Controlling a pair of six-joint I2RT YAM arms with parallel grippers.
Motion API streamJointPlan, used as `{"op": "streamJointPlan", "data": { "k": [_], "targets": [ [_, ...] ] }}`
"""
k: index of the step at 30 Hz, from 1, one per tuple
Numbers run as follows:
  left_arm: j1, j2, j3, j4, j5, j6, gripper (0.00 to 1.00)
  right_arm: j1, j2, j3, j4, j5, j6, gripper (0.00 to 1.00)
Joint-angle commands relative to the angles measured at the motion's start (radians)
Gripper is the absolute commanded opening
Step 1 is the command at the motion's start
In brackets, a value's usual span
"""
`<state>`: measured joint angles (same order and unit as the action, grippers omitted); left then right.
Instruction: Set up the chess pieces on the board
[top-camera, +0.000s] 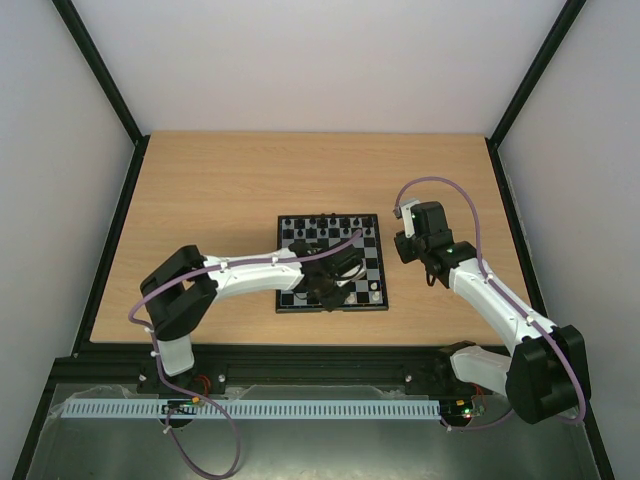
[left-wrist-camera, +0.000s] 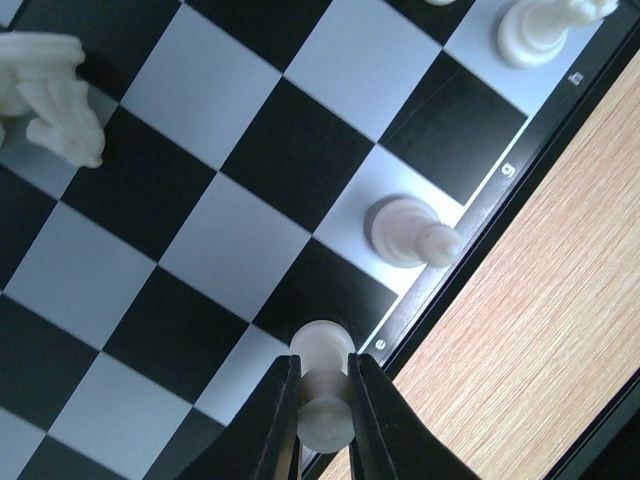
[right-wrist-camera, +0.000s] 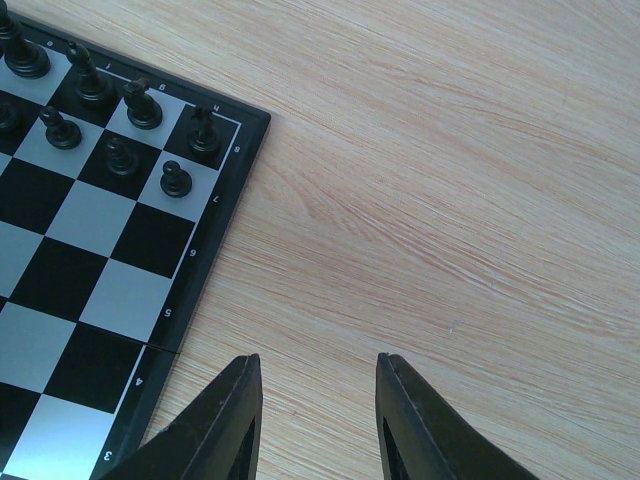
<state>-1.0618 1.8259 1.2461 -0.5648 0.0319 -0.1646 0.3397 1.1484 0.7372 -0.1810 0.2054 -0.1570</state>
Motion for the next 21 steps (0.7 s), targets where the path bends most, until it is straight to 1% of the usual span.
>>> {"op": "streamJointPlan", "data": {
  "k": [1, 12, 18, 20, 21],
  "targets": [
    [-0.006, -0.054, -0.037, -0.05, -0.042, -0.01, 0.1, -0.002, 0.01, -0.007, -0.018, -0.005, -0.004, 0.34],
    [-0.001, -0.07, -0.067, -0.035, -0.083, -0.036, 0.1, -0.002, 0.01, -0.007, -0.02, -0.009, -0.003, 0.34],
    [-0.001, -0.072, -0.064, -0.04, -0.076, -0.036, 0.1, -0.003, 0.011, -0.007, -0.021, -0.011, -0.004, 0.34],
    [0.001, -0.079, -0.063, -0.04, -0.069, -0.034, 0.12, -0.003, 0.01, -0.007, -0.022, -0.012, -0.003, 0.34],
    [0.002, -0.085, -0.062, -0.038, -0.067, -0.033, 0.15, -0.004, 0.011, -0.006, -0.021, -0.012, -0.004, 0.34]
  ]
}}
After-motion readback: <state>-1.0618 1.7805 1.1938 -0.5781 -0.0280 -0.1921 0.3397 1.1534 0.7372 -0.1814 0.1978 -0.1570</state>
